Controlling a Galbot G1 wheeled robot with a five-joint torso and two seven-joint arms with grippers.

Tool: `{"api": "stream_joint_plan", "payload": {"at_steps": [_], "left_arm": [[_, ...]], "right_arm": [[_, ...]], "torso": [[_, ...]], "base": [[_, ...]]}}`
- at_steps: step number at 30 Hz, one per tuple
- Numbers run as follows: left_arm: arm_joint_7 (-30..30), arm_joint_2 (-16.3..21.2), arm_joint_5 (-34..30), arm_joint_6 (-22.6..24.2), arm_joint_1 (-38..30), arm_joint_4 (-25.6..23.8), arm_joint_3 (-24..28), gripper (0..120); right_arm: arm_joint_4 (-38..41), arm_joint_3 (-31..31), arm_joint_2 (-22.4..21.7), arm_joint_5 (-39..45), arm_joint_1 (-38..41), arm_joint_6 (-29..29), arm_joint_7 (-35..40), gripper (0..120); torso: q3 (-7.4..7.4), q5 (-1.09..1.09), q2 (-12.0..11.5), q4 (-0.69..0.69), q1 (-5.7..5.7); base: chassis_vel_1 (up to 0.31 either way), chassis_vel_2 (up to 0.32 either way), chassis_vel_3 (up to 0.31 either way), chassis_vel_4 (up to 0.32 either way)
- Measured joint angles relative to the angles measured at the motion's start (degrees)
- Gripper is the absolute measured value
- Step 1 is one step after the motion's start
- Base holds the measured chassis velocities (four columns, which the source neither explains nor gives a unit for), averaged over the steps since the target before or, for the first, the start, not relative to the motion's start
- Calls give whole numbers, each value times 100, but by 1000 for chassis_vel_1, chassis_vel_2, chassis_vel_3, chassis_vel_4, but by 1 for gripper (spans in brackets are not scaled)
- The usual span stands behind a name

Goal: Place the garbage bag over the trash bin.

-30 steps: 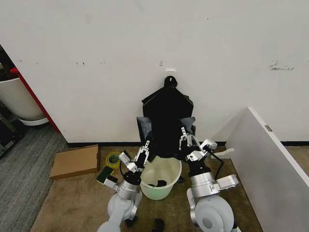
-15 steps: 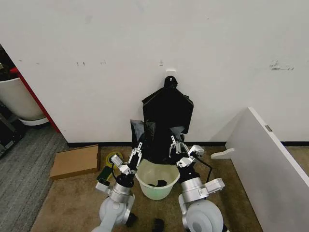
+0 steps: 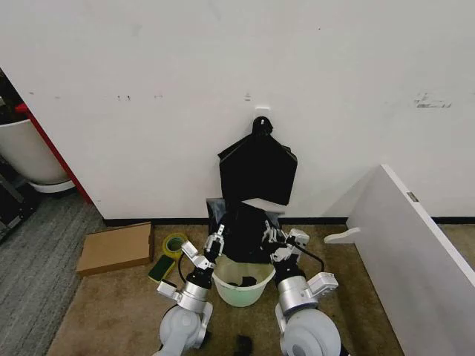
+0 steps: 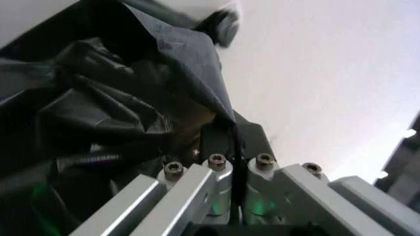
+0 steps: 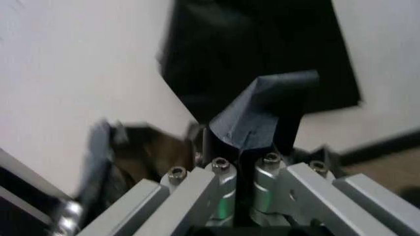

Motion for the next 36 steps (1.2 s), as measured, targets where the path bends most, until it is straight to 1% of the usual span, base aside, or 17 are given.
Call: {"api": "stream_joint_plan", "payload": {"at_steps": [1,4,6,7,12,15,16,18,20,22,23,25,27,30,31,34,36], "left_arm": [[0,0,0,0,0,0,0,0],[-309,86,305,-99,28,16,50,0],[-736,162,768,-296,68,80,124,0],[-736,162,768,-296,68,80,124,0],[-1340,402,1834,-739,290,13,157,0],[-1697,551,2272,-991,419,-128,127,0],[-1697,551,2272,-991,419,-128,127,0],[-2168,769,2832,-1207,626,-358,53,0],[-2424,945,3154,-1306,865,-574,-9,0],[-2665,1117,3359,-1336,1261,-912,-46,0],[-2665,1117,3359,-1336,1261,-912,-46,0],[-2838,1164,3523,-1366,1607,-1054,-41,0],[-2962,1134,3788,-1467,1718,-937,-26,0],[-3284,1041,4390,-1666,1813,-653,-7,0],[-3284,1041,4390,-1666,1813,-653,-7,0],[-3587,979,4720,-1720,1873,-548,2,0],[-3686,948,4798,-1734,1859,-457,-9,0]], "right_arm": [[0,0,0,0,0,0,0,0],[-98,-72,-138,-63,9,-260,283,0],[-184,-74,-217,-89,94,-341,376,0],[-184,-74,-217,-89,94,-341,376,0],[-130,-24,-420,-292,54,-398,414,0],[-2,-30,-575,-405,-108,-466,443,0],[-2,-30,-575,-405,-108,-466,443,0],[191,-77,-793,-553,-416,-524,481,0],[311,-129,-937,-665,-632,-523,502,0],[417,-235,-1113,-896,-922,-472,512,0],[417,-235,-1113,-896,-922,-472,512,0],[367,-304,-1221,-1144,-1112,-432,509,0],[242,-345,-1252,-1273,-1159,-419,509,0],[12,-358,-1258,-1503,-1174,-419,464,0],[12,-358,-1258,-1503,-1174,-419,464,0],[-183,-300,-1286,-1701,-1162,-521,354,0],[-332,-241,-1314,-1842,-1105,-559,285,0]], "torso": [[0,0,0,0,0],[0,1,0,1,0],[0,0,0,0,0],[0,0,0,0,0],[0,-1,0,2,0],[0,0,0,1,0],[0,0,0,1,0],[0,0,0,0,0],[-1,0,0,0,0],[-1,0,1,0,0],[-1,0,1,0,0],[-1,0,1,1,-1],[-1,1,1,0,-1],[-1,-1,1,1,-1],[-1,-1,1,1,-1],[-1,0,1,1,-1],[0,0,1,0,-1]], "base": [[0,0,0,0],[0,0,0,0],[0,0,0,0],[0,0,0,0],[0,0,0,0],[0,0,0,0],[0,0,0,0],[0,0,0,0],[0,0,0,0],[0,0,0,0],[0,0,0,0],[0,0,0,0],[0,0,0,0],[0,0,0,0],[0,0,0,0],[0,0,0,0],[0,0,0,0]]}}
